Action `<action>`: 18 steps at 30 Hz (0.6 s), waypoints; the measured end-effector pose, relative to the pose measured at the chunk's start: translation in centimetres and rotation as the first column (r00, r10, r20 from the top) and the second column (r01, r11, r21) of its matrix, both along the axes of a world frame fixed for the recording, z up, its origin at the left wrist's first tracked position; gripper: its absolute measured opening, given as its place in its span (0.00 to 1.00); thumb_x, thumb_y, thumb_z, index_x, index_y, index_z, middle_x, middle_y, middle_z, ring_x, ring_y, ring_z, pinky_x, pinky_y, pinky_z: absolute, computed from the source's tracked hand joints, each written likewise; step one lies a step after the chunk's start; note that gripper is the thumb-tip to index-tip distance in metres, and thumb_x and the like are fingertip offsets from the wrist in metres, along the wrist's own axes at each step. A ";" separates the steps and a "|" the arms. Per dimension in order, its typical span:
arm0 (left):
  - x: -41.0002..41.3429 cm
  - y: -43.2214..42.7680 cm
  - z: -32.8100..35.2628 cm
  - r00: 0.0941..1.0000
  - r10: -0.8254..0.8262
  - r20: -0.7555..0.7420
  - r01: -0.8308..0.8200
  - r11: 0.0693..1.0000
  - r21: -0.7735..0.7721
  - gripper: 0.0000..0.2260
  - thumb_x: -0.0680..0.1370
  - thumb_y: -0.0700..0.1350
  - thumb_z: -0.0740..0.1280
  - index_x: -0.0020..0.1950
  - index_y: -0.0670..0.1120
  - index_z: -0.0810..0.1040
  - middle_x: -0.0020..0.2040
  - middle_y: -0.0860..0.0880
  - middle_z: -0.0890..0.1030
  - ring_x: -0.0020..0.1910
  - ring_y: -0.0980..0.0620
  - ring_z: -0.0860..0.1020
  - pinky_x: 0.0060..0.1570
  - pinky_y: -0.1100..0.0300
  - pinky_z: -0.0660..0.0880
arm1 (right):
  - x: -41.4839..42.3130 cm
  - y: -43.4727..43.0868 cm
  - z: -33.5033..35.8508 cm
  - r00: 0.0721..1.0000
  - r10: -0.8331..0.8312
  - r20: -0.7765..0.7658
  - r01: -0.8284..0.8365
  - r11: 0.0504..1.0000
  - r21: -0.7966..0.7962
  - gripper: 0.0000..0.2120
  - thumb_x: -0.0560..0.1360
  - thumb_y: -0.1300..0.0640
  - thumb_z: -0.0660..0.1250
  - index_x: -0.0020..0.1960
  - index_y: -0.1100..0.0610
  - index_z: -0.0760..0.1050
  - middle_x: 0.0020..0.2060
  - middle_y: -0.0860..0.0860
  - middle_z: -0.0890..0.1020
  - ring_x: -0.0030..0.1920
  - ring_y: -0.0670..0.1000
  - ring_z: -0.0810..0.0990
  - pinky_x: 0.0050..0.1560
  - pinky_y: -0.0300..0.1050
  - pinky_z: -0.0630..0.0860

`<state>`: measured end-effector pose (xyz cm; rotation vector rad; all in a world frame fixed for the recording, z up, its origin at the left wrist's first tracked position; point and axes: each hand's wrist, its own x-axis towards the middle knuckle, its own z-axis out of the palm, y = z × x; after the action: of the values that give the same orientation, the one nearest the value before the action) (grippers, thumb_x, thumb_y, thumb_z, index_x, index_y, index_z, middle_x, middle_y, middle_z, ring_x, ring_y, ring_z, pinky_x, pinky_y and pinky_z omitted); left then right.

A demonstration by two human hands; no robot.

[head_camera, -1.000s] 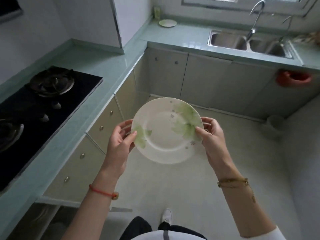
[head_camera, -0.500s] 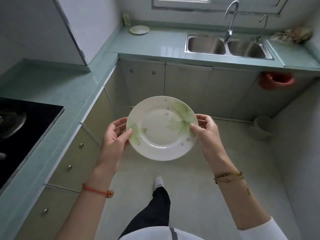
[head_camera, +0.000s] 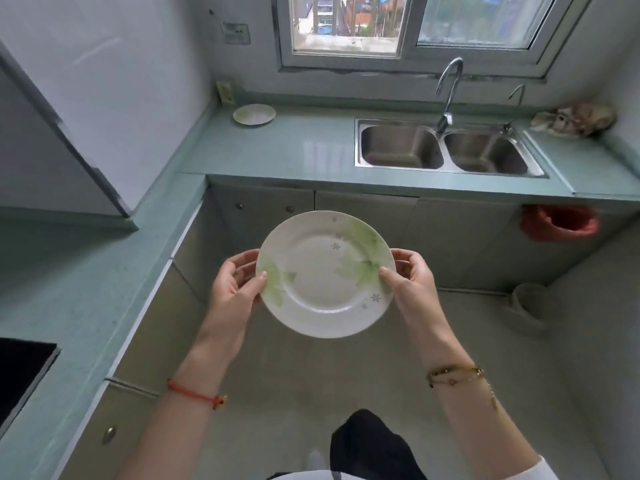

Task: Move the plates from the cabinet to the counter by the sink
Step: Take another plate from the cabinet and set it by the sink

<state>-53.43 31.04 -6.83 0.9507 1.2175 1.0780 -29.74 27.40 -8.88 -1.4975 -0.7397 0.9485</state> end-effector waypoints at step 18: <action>12.1 34.5 -1.8 0.994 0.110 -0.027 -0.110 0.994 0.009 0.19 0.76 0.31 0.68 0.65 0.45 0.74 0.60 0.43 0.81 0.62 0.45 0.79 0.65 0.46 0.75 | 12.3 37.0 0.1 0.990 0.142 -0.024 -0.143 0.989 -0.038 0.12 0.77 0.63 0.65 0.58 0.52 0.72 0.50 0.51 0.80 0.51 0.49 0.80 0.45 0.42 0.78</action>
<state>-41.37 65.49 -8.60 0.9156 1.3021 1.1605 -17.48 64.38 -8.78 -1.4816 -0.8250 1.0910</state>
